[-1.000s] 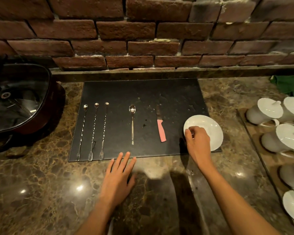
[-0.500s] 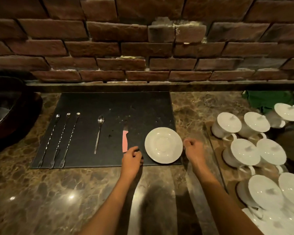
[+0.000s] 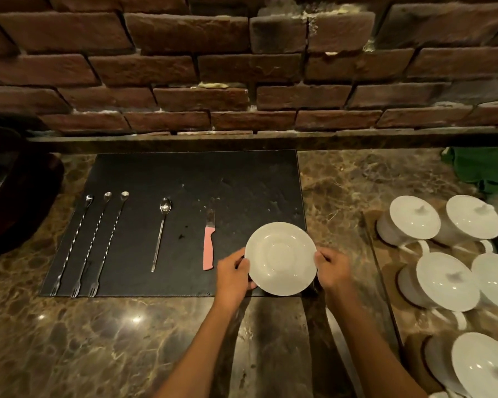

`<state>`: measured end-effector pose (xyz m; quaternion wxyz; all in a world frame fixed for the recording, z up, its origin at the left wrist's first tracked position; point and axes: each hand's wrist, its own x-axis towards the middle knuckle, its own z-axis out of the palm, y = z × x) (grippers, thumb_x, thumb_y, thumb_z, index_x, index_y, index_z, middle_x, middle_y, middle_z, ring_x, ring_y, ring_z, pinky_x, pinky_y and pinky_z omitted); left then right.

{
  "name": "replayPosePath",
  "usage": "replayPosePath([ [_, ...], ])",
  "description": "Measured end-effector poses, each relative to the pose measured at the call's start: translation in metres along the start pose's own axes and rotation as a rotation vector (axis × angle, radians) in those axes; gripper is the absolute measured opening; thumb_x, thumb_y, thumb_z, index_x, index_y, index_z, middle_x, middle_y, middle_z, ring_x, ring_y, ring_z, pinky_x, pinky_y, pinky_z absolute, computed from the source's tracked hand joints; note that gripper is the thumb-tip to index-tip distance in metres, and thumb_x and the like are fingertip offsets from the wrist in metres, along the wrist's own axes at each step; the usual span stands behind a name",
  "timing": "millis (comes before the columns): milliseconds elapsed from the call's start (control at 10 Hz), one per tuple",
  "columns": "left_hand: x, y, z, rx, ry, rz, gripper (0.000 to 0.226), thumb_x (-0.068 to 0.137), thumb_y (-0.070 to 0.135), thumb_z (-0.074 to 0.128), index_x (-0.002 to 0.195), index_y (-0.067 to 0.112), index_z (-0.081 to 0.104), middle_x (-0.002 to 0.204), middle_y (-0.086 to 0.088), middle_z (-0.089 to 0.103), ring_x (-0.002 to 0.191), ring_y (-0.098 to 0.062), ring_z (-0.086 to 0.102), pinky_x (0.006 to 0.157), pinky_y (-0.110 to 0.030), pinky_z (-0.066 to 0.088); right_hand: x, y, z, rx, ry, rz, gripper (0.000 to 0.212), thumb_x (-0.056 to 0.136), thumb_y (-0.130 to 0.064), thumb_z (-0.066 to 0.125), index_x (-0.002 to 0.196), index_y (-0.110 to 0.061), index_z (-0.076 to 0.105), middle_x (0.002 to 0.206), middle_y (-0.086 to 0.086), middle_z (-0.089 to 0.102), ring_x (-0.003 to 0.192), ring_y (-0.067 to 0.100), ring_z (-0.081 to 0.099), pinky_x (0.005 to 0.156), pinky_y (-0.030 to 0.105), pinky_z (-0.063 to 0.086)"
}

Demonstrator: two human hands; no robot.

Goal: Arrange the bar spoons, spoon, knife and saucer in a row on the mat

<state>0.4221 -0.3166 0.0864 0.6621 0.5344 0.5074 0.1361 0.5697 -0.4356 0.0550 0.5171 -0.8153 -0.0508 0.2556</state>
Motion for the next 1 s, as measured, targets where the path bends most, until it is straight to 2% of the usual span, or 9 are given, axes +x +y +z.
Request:
replayPosePath([
  [100,0.008,0.009,0.002,-0.014,-0.003,0.014,0.044,0.105,0.002,0.047,0.095,0.039,0.07,0.096,0.014,0.072,0.091,-0.011,0.068,0.058,-0.019,0.057,0.009,-0.006,0.005,0.008,-0.001,0.0,0.033,0.097,-0.005,0.049,0.071,-0.004,0.069,0.066,0.005,0.063,0.063,0.016,0.054,0.055,0.028,0.046],
  [300,0.042,0.037,0.003,-0.052,0.006,0.059,0.047,0.105,0.002,0.047,0.093,0.04,0.072,0.082,0.023,0.074,0.087,-0.007,0.069,0.058,-0.019,0.057,0.045,-0.033,0.018,0.067,-0.03,-0.036,0.025,0.091,0.004,0.047,0.073,0.014,0.061,0.068,0.012,0.057,0.066,0.021,0.049,0.06,0.033,0.04],
  [400,0.062,0.046,0.006,-0.059,0.002,0.055,0.041,0.105,0.004,0.047,0.102,0.036,0.073,0.093,0.02,0.074,0.093,-0.01,0.068,0.058,-0.019,0.057,0.06,-0.042,0.024,0.062,-0.025,-0.035,0.027,0.092,0.002,0.046,0.071,0.008,0.063,0.066,0.011,0.057,0.063,0.016,0.05,0.058,0.03,0.04],
  [500,0.078,0.046,0.008,-0.064,0.02,0.027,0.036,0.106,0.005,0.046,0.116,0.028,0.072,0.105,0.012,0.07,0.1,-0.014,0.066,0.058,-0.02,0.058,0.072,-0.046,0.028,0.042,-0.024,-0.026,0.038,0.092,0.004,0.045,0.058,-0.007,0.059,0.056,-0.001,0.051,0.056,0.01,0.044,0.051,0.022,0.036],
  [600,0.084,0.041,0.008,-0.083,0.027,0.014,0.035,0.106,0.005,0.046,0.118,0.027,0.072,0.11,0.007,0.071,0.103,-0.016,0.067,0.061,-0.021,0.06,0.078,-0.045,0.031,0.005,-0.058,-0.012,0.036,0.093,0.004,0.044,0.065,-0.004,0.066,0.061,0.0,0.057,0.059,0.011,0.05,0.054,0.023,0.041],
  [700,0.088,0.036,0.007,-0.089,0.015,0.017,0.036,0.106,0.004,0.046,0.124,0.023,0.071,0.112,0.006,0.071,0.103,-0.015,0.067,0.062,-0.021,0.061,0.08,-0.041,0.032,-0.011,-0.059,-0.044,0.028,0.093,0.005,0.043,0.075,0.014,0.062,0.068,0.01,0.054,0.066,0.018,0.046,0.061,0.028,0.037],
  [800,0.09,0.034,0.008,-0.07,0.015,0.036,0.036,0.106,0.004,0.047,0.125,0.023,0.071,0.108,0.01,0.071,0.101,-0.013,0.067,0.063,-0.021,0.061,0.081,-0.037,0.032,-0.026,-0.048,-0.069,0.027,0.093,0.005,0.043,0.073,0.017,0.056,0.066,0.01,0.048,0.066,0.02,0.041,0.06,0.029,0.033],
  [900,0.089,0.037,0.007,-0.023,0.011,0.037,0.034,0.106,0.007,0.049,0.125,0.024,0.07,0.111,0.007,0.071,0.106,-0.018,0.066,0.073,-0.027,0.063,0.081,-0.037,0.033,-0.001,-0.058,-0.042,0.025,0.092,0.004,0.043,0.076,0.02,0.054,0.069,0.013,0.049,0.069,0.022,0.042,0.063,0.033,0.034],
  [1000,0.085,0.034,0.007,0.037,0.061,0.041,0.029,0.106,0.011,0.049,0.123,0.024,0.069,0.11,0.0,0.07,0.11,-0.03,0.067,0.087,-0.043,0.061,0.074,-0.037,0.03,0.1,-0.039,0.017,0.026,0.094,-0.002,0.042,0.083,0.003,0.065,0.081,0.015,0.062,0.074,0.022,0.054,0.067,0.036,0.045],
])
